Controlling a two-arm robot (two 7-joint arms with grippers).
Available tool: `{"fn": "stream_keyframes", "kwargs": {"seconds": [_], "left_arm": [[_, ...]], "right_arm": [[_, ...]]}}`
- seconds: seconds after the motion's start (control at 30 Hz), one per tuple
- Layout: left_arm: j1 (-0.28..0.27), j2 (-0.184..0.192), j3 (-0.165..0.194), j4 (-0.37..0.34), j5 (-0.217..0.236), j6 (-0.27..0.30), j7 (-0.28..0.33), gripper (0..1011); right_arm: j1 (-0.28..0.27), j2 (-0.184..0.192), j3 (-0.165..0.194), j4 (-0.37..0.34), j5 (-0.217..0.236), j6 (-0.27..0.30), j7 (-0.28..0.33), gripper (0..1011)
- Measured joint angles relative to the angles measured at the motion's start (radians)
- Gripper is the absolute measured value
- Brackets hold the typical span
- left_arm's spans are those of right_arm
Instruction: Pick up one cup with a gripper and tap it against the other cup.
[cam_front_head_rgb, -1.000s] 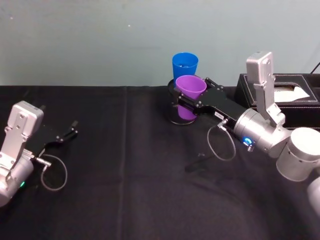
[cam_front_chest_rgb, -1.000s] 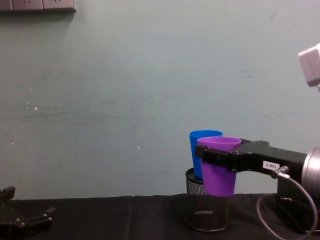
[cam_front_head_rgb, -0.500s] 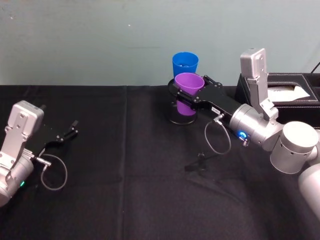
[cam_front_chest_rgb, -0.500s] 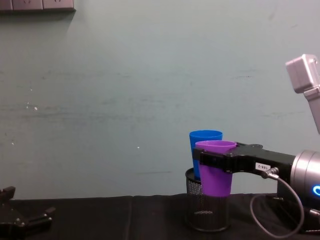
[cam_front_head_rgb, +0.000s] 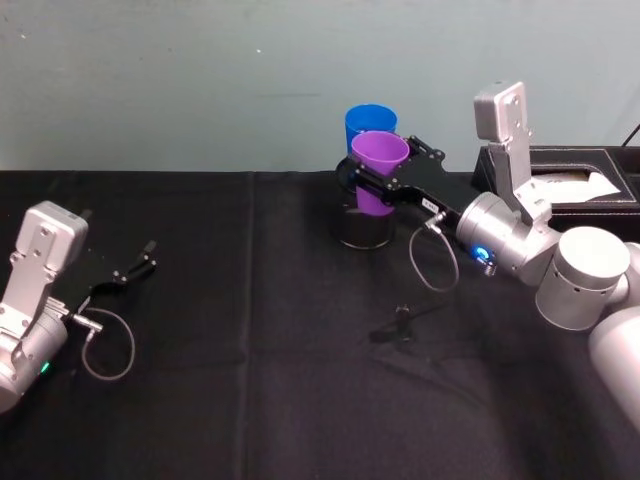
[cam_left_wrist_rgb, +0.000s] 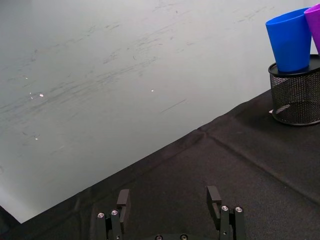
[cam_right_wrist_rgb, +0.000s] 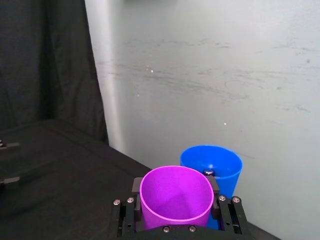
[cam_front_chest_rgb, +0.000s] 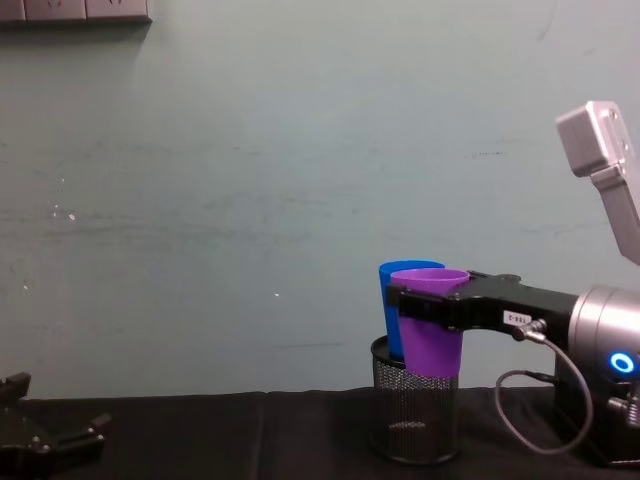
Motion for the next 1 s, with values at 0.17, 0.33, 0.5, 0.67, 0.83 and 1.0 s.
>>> {"fn": "stream_keyframes", "kwargs": {"seconds": [0.17, 0.33, 0.5, 0.67, 0.83, 1.0], "left_arm": [[0.000, 0.000, 0.000, 0.000, 0.000, 0.000, 0.000, 1000], [0.000, 0.000, 0.000, 0.000, 0.000, 0.000, 0.000, 1000], [0.000, 0.000, 0.000, 0.000, 0.000, 0.000, 0.000, 1000], [0.000, 0.000, 0.000, 0.000, 0.000, 0.000, 0.000, 1000], [0.000, 0.000, 0.000, 0.000, 0.000, 0.000, 0.000, 1000], [0.000, 0.000, 0.000, 0.000, 0.000, 0.000, 0.000, 1000]], "right_arm": [[0.016, -0.011, 0.004, 0.018, -0.011, -0.001, -0.006, 751], [0.024, -0.018, 0.009, 0.028, -0.019, 0.001, -0.012, 751], [0.026, -0.022, 0.013, 0.029, -0.025, 0.006, -0.019, 751], [0.036, -0.027, 0.019, 0.040, -0.029, 0.009, -0.020, 751], [0.047, -0.033, 0.025, 0.053, -0.032, 0.009, -0.020, 751], [0.054, -0.039, 0.028, 0.064, -0.033, 0.010, -0.020, 751]]}}
